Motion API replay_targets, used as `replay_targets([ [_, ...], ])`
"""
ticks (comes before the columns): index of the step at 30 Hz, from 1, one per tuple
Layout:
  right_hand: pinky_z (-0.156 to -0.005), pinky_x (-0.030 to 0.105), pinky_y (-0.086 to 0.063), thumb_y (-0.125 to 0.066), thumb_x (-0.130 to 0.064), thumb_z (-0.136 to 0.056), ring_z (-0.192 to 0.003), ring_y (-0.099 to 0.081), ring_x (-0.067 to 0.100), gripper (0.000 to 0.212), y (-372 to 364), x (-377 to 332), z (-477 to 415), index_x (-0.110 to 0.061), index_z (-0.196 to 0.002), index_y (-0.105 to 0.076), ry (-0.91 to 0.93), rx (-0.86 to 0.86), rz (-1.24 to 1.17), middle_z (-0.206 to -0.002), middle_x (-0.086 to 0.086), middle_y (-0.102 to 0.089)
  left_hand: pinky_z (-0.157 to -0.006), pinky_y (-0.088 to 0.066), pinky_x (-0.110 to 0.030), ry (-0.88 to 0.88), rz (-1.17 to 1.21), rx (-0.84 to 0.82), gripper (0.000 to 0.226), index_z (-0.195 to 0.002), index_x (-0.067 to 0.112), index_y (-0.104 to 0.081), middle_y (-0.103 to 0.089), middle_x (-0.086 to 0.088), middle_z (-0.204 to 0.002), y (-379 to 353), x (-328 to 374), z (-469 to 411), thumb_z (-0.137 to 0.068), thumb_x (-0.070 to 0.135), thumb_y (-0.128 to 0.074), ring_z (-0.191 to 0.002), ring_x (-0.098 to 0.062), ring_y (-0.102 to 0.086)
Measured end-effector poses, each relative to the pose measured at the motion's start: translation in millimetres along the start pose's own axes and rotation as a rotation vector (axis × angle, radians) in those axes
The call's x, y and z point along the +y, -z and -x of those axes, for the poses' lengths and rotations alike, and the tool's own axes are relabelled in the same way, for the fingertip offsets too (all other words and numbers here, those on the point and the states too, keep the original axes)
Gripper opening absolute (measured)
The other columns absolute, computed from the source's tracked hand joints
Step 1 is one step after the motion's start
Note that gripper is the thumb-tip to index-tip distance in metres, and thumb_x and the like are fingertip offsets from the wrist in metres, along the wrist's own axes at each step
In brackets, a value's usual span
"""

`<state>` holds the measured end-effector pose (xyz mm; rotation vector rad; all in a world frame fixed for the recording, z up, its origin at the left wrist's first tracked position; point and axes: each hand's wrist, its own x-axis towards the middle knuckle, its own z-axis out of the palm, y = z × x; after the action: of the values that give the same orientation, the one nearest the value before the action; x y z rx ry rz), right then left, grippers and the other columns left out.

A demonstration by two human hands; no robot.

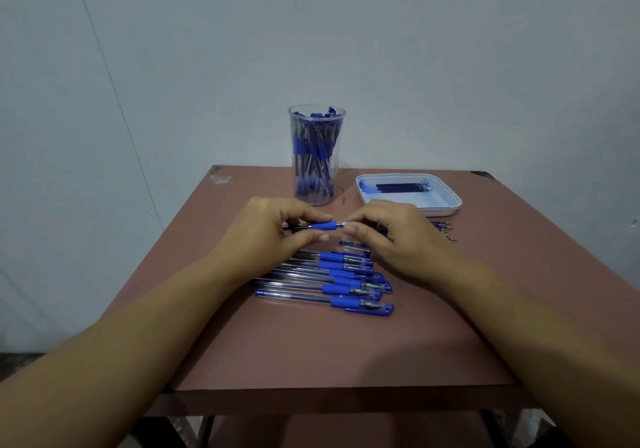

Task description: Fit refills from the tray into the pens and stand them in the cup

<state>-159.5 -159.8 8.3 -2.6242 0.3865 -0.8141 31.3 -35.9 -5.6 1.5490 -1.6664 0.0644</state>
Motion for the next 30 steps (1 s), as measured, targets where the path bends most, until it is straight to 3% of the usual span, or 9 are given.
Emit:
replay_targets([
  [2, -0.069, 0.008, -0.041, -0.068, -0.04, -0.087, -0.081, -0.056, 0.0, 0.031, 0, -2, 1, -0.028, -0.114, -0.065, 0.0, 0.007, -0.011, -0.087, -0.019, -0.059, -0.07, -0.052, -0.018, 0.003, 0.008, 0.006, 0.026, -0.103, 0.029, -0.076, -0.073, 0.018, -0.09, 0, 0, 0, -0.077, 0.032, -0.079, -0.076, -0.001, -0.065],
  [5, -0.07, 0.006, -0.039, -0.072, -0.024, -0.087, -0.08, -0.054, -0.003, 0.014, 0, -5, 2, -0.023, -0.1, -0.066, 0.059, 0.052, 0.033, -0.083, -0.025, -0.056, -0.068, -0.047, -0.011, -0.001, 0.01, 0.006, 0.025, -0.102, 0.028, -0.077, -0.073, 0.019, -0.088, 0, 1, 0, -0.077, 0.03, -0.08, -0.075, 0.002, -0.064],
  [7, -0.069, 0.007, -0.038, -0.068, -0.024, -0.09, -0.079, -0.054, -0.005, 0.006, 1, -5, 1, -0.021, -0.095, -0.069, 0.06, 0.059, 0.026, -0.082, -0.023, -0.057, -0.068, -0.046, -0.011, 0.004, 0.003, 0.0, 0.025, -0.102, 0.028, -0.077, -0.073, 0.018, -0.087, 0, 0, 0, -0.077, 0.03, -0.081, -0.074, 0.001, -0.064],
  [9, -0.068, 0.008, -0.038, -0.063, -0.028, -0.093, -0.08, -0.054, -0.004, 0.011, 1, -3, 1, -0.021, -0.096, -0.07, 0.061, 0.072, 0.029, -0.082, -0.021, -0.059, -0.069, -0.049, -0.015, 0.009, -0.007, -0.013, 0.026, -0.102, 0.029, -0.077, -0.074, 0.017, -0.089, 0, -1, 0, -0.077, 0.033, -0.08, -0.075, -0.001, -0.065],
  [12, -0.069, 0.008, -0.042, -0.07, -0.031, -0.088, -0.082, -0.057, 0.001, 0.019, 1, -4, 1, -0.024, -0.105, -0.067, 0.063, 0.072, 0.017, -0.086, -0.022, -0.059, -0.068, -0.048, -0.013, -0.002, 0.005, 0.005, 0.026, -0.102, 0.029, -0.077, -0.074, 0.016, -0.089, -1, 0, -1, -0.077, 0.034, -0.078, -0.074, 0.001, -0.065],
  [14, -0.07, 0.008, -0.041, -0.074, -0.027, -0.086, -0.081, -0.056, 0.001, 0.016, 0, -4, 1, -0.024, -0.1, -0.067, 0.077, 0.069, 0.016, -0.086, -0.023, -0.058, -0.068, -0.047, -0.012, -0.003, 0.011, 0.008, 0.026, -0.102, 0.029, -0.077, -0.074, 0.017, -0.089, -1, 1, -1, -0.077, 0.033, -0.079, -0.073, 0.002, -0.064],
  [20, -0.069, 0.007, -0.039, -0.07, -0.022, -0.088, -0.078, -0.054, -0.002, 0.006, -1, -6, 1, -0.02, -0.093, -0.067, 0.023, 0.055, -0.041, -0.081, -0.02, -0.058, -0.068, -0.055, -0.026, -0.003, -0.059, 0.016, 0.026, -0.103, 0.031, -0.076, -0.074, 0.015, -0.089, -3, 1, -1, -0.077, 0.033, -0.079, -0.073, -0.002, -0.064],
  [25, -0.069, 0.013, -0.041, -0.07, -0.034, -0.087, -0.078, -0.054, 0.003, 0.031, 11, 9, 1, -0.038, -0.112, -0.052, -0.152, -0.024, -0.065, -0.095, -0.016, -0.06, -0.071, -0.056, -0.036, 0.048, -0.054, 0.051, 0.024, -0.102, 0.036, -0.075, -0.074, 0.014, -0.088, -2, -6, -3, -0.078, 0.034, -0.079, -0.076, -0.006, -0.066],
  [30, -0.077, 0.012, -0.042, -0.07, -0.039, -0.085, -0.093, -0.054, -0.005, 0.014, 23, 14, 6, -0.034, -0.099, -0.071, -0.134, -0.171, 0.057, -0.095, -0.019, -0.061, -0.072, -0.056, -0.035, 0.064, -0.037, 0.053, 0.024, -0.101, 0.042, -0.071, -0.074, 0.013, -0.087, 2, -11, -1, -0.079, 0.036, -0.078, -0.078, -0.008, -0.067],
])
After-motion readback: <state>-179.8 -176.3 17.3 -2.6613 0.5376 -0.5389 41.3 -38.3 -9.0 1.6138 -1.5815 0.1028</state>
